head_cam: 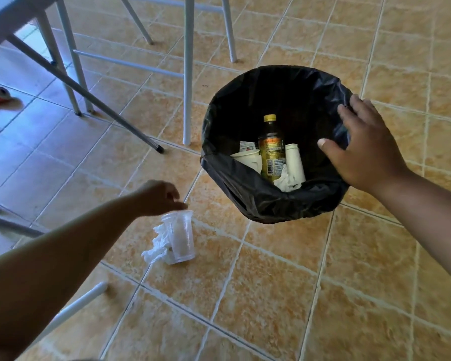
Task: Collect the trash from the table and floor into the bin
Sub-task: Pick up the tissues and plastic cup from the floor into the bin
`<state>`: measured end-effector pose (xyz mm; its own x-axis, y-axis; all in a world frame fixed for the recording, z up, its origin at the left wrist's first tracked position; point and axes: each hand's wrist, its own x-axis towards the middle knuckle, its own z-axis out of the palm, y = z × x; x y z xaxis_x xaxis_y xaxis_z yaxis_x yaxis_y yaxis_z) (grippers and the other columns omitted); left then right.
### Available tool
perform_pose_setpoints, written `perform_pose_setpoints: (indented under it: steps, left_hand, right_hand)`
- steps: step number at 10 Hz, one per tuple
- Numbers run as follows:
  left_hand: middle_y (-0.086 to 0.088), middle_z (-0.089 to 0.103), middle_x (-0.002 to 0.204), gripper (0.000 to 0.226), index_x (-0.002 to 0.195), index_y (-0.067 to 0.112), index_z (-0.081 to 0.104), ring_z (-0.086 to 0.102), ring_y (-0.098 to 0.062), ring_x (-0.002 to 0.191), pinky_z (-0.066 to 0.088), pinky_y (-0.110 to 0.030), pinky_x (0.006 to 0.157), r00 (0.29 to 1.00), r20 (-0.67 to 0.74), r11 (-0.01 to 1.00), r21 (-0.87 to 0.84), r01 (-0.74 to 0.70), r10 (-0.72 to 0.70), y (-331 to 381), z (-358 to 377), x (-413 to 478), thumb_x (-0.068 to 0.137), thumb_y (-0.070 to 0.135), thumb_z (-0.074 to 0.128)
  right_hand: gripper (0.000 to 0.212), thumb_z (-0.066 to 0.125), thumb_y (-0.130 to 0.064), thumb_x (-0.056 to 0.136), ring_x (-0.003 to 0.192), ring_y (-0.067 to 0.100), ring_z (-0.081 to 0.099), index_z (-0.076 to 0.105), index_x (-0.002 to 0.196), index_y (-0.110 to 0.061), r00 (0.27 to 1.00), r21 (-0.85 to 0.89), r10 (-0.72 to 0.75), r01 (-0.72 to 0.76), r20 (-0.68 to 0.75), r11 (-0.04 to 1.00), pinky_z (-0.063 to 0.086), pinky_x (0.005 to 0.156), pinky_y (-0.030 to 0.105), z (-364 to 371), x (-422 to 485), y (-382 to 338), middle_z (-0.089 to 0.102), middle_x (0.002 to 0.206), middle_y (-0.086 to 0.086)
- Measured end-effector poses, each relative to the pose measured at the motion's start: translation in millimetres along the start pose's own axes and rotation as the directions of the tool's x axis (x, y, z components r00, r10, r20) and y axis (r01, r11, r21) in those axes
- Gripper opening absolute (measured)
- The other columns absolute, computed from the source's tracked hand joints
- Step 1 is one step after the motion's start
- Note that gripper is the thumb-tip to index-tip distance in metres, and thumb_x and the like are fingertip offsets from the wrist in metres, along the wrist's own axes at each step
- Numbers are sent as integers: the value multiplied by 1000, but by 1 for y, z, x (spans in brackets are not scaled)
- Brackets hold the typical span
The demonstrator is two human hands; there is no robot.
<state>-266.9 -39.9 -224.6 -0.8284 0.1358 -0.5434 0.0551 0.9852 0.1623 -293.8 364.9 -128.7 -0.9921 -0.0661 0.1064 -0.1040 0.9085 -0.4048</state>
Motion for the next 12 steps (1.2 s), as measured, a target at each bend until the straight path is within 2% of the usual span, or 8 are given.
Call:
perform_pose_setpoints:
  steps: [4,5,6,7,8,9,11,12]
  left_hand:
    - [8,63,80,8,80,25,64,58,-13,80,40,-24,67,990,100,992,-78,-95,102,3,16,9,84,31,69]
    - [6,66,85,7,81,25,65,60,-16,86,42,-28,79,991,13,983,-135,-127,130,2,-26,10,88,26,66]
    - [-12,69,97,15,92,9,71,60,-25,93,39,-30,80,940,-339,972,-214,-98,20,2,-76,6,92,20,60]
    - [-16,69,98,24,94,11,70,63,-30,95,47,-34,81,660,-727,917,-371,-145,-190,12,-129,-8,90,28,53]
    - [-10,66,85,15,83,25,63,63,-21,84,53,-39,78,412,-871,816,-433,-383,-268,39,-170,-28,87,34,51]
    - [-4,67,81,10,78,31,59,65,-21,79,55,-43,73,409,-896,719,-399,-569,-173,83,-179,-41,86,25,57]
    - [11,70,94,21,103,23,72,60,9,78,43,-3,78,642,-728,842,-171,-511,241,152,-134,-35,86,33,68]
    - [7,70,103,34,114,18,70,63,0,93,46,-11,86,663,-697,811,-203,-549,275,155,-123,-29,82,29,74]
  right_hand:
    - [71,57,-38,95,149,21,1,26,152,-9,1000,-4,4,-4,-2,1000,11,119,41,-1,-1,-1,9,162,8]
    - [71,57,-38,95,149,21,1,26,152,-9,1000,-4,2,-2,0,1000,11,119,41,-1,-1,-1,9,162,8]
    - [71,57,-38,95,149,21,0,26,152,-9,1000,-2,-1,1,3,1000,10,119,40,0,-1,0,9,163,7]
    - [72,56,-39,95,149,20,-1,25,152,-10,1000,-2,1,-1,6,1000,10,119,40,0,-1,1,8,163,7]
    - [71,56,-40,95,149,20,0,26,152,-10,1000,3,-3,3,-1,1000,10,118,40,0,0,1,9,163,7]
    - [71,56,-40,94,149,21,1,26,152,-10,1000,4,-11,11,-5,1000,11,117,40,1,0,1,9,163,7]
    - [72,56,-40,95,149,22,0,25,152,-11,1000,-4,-14,14,-1,1000,10,117,39,1,-1,3,8,163,7]
    - [71,56,-40,95,149,22,0,26,152,-11,1000,-2,-13,13,-4,1000,10,117,39,1,-1,2,9,163,7]
